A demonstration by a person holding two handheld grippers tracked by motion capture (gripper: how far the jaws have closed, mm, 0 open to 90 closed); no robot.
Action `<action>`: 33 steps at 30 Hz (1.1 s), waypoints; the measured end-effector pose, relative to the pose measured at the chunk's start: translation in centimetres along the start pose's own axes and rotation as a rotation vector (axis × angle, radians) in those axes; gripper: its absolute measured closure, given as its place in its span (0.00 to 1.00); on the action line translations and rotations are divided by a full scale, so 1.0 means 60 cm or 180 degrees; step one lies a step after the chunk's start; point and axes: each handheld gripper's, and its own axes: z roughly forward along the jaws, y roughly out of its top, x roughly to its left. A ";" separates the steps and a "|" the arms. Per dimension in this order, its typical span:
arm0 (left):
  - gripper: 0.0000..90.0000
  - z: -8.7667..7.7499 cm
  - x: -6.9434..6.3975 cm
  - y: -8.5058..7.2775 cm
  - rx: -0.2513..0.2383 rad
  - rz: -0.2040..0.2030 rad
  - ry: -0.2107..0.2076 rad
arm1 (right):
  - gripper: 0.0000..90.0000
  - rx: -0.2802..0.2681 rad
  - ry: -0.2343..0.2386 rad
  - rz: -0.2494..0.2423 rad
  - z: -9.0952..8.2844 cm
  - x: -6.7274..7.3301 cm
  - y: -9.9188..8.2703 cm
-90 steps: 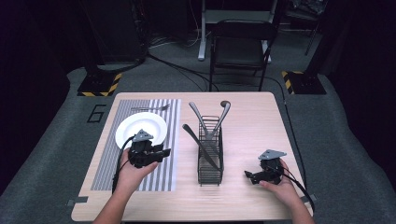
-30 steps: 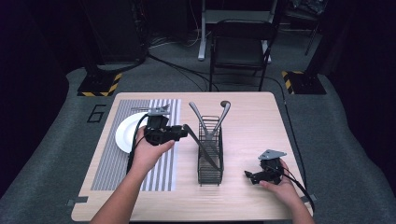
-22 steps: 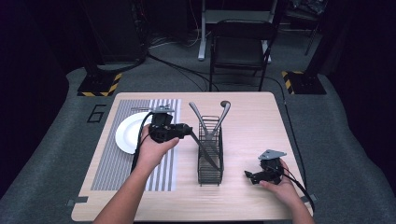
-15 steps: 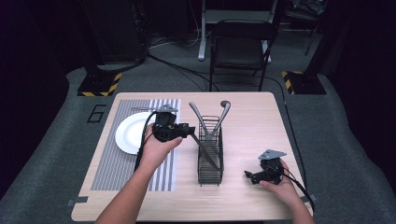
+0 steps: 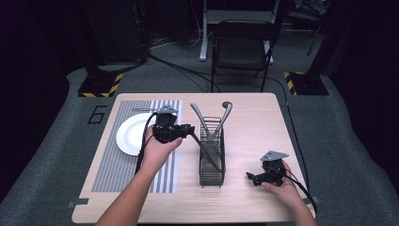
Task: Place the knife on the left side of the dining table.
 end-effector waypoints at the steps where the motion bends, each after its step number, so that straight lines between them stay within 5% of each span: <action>1: 0.84 0.000 0.000 0.000 0.0000 0.0000 0.0000 | 0.00 0.0001 0.0000 0.0000 0.000 0.000 0.000; 5: 0.85 -0.008 -0.019 0.000 -0.0039 0.0137 -0.0034 | 0.00 0.0001 0.0004 -0.0001 0.000 0.000 0.000; 33: 0.93 -0.016 -0.097 0.017 -0.0005 0.0437 -0.0336 | 0.00 0.0004 0.0007 -0.0002 0.000 0.000 0.000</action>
